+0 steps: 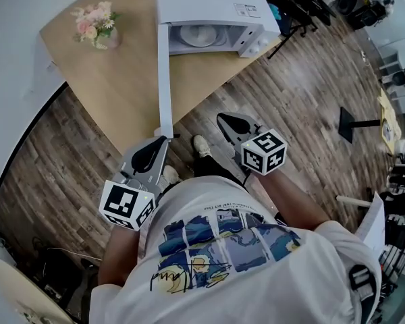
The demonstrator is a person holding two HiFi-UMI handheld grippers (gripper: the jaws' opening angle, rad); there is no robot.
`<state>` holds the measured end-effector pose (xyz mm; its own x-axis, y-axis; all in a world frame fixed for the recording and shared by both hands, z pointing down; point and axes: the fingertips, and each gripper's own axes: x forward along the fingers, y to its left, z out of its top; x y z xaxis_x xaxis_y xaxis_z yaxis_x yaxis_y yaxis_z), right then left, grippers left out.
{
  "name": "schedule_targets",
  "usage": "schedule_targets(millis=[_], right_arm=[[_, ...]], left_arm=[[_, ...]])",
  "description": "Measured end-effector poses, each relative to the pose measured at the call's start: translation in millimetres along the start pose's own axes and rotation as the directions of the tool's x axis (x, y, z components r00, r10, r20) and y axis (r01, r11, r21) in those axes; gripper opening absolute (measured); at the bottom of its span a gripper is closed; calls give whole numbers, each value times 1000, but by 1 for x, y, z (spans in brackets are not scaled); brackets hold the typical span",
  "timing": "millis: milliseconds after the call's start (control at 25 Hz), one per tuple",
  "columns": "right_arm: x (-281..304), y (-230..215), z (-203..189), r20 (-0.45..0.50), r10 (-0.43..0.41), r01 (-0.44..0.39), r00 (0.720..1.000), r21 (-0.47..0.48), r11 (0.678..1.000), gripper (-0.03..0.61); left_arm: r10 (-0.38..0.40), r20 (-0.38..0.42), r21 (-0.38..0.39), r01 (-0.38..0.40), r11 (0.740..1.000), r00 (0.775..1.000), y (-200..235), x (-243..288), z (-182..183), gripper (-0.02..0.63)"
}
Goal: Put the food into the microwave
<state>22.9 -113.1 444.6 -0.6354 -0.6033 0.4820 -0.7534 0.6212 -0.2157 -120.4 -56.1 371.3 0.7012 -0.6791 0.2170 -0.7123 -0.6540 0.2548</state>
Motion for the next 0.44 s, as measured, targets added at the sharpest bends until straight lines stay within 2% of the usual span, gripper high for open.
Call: schedule_targets(millis=[200, 440], right_arm=[[-12, 1, -2, -10, 5, -5, 1000, -15, 1000, 6], [-24, 3, -12, -23, 54, -55, 998, -45, 997, 6]], left_arm=[[-38, 19, 12, 38, 999, 999, -14, 7, 4, 9], [-16, 19, -2, 16, 1000, 1000, -36, 10, 0, 9]])
